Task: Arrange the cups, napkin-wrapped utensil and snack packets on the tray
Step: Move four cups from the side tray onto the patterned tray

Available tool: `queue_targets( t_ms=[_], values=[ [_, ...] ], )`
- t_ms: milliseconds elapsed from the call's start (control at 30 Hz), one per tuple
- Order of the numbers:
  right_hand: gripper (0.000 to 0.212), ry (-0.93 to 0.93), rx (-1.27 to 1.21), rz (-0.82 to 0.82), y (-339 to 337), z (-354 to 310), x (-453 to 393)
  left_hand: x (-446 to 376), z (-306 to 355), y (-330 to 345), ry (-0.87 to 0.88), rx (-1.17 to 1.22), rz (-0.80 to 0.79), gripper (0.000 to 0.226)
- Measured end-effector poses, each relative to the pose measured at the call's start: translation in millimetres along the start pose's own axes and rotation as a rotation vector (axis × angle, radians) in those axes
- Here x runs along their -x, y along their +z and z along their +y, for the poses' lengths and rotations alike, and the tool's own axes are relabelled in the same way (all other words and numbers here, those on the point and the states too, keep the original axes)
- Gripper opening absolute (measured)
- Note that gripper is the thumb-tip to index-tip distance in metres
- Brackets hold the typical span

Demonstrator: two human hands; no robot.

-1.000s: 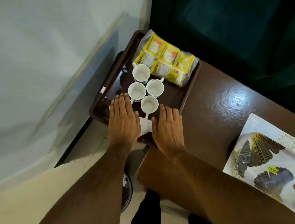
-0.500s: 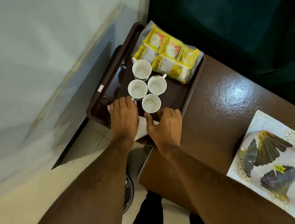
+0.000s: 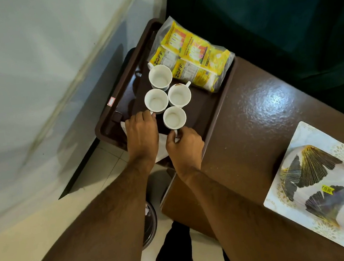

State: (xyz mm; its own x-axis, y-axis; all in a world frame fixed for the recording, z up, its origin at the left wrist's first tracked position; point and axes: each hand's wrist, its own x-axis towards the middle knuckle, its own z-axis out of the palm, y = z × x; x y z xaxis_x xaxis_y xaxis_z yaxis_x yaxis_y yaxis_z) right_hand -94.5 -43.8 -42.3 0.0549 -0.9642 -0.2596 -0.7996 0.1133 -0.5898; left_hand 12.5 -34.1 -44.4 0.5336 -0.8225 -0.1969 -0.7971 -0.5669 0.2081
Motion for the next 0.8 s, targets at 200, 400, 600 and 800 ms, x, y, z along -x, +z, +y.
queue_targets(
  t_ms=[200, 400, 600, 800],
  values=[
    [0.017, 0.031, -0.066, -0.017, 1, 4, 0, 5, 2, 5, -0.014, 0.083, 0.012, 0.03],
    [0.022, 0.009, -0.073, 0.004, -1, 10, 3, 13, 6, 4, -0.04, 0.12, 0.041, 0.026],
    [0.021, -0.022, -0.122, 0.03, -19, 9, 9, 26, 14, -9, -0.049, 0.154, 0.077, 0.03],
    [0.022, -0.066, -0.148, 0.093, -51, 8, 15, 42, 37, -30, -0.017, 0.182, 0.162, 0.03]
  ],
)
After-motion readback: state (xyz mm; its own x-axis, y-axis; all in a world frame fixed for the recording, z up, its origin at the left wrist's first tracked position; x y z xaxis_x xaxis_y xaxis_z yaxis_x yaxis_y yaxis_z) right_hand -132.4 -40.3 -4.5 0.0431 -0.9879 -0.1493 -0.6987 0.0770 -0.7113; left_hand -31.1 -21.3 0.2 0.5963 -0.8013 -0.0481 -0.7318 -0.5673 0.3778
